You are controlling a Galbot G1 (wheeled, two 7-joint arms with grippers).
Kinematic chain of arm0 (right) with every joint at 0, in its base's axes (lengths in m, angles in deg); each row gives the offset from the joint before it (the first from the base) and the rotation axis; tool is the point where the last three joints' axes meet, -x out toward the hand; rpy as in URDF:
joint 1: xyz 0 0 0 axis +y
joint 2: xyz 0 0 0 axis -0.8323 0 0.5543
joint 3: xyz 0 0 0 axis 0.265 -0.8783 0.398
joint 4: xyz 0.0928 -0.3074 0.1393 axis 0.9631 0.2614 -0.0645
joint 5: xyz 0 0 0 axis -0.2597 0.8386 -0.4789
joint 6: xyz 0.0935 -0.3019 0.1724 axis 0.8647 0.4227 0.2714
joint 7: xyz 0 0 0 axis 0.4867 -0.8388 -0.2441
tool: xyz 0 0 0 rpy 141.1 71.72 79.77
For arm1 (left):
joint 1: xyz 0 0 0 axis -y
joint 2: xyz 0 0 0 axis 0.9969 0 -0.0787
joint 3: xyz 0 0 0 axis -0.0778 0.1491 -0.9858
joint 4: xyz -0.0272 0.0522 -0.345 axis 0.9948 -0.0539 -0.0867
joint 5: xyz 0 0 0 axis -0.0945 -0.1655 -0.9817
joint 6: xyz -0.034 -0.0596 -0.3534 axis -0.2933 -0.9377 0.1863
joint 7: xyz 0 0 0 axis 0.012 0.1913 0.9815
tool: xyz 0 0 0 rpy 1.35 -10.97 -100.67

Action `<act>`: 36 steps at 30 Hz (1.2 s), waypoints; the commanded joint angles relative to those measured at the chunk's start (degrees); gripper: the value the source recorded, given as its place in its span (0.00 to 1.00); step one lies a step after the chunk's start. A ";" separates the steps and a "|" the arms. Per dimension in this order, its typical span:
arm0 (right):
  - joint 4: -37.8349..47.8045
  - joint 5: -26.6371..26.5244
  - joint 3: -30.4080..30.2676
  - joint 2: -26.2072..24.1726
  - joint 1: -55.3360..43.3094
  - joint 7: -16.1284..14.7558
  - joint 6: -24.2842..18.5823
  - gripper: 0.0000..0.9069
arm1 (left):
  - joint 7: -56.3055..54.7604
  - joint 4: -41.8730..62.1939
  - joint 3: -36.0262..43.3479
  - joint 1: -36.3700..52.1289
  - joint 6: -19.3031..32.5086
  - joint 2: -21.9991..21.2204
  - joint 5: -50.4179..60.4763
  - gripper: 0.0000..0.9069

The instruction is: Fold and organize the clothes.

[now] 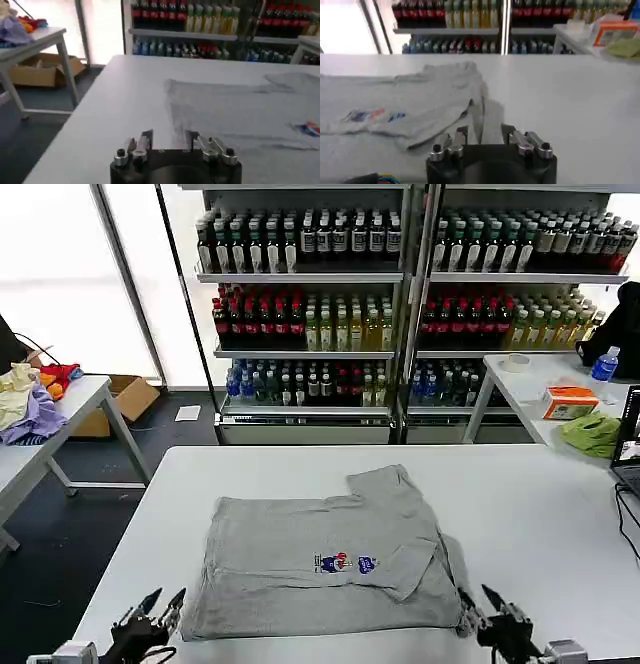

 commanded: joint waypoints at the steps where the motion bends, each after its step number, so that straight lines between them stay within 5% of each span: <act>1: 10.27 -3.25 -2.58 -6.33 -21.95 -4.07 2.87 1.00 | 3.69 9.61 1.28 16.03 -1.28 13.86 -5.89 1.00; 8: 31.36 0.39 -16.42 -4.31 -46.59 -9.09 4.92 1.00 | 9.90 24.21 12.13 33.80 -1.28 20.12 -10.26 1.00; 15: 48.12 2.54 -24.46 -0.98 -56.50 -11.62 4.91 1.00 | 11.25 36.01 21.63 45.33 -1.24 20.39 -9.97 1.00; 36: 61.62 2.05 -29.90 7.07 -61.43 -9.46 5.05 0.99 | 11.99 52.70 34.98 58.93 0.49 17.29 -9.50 1.00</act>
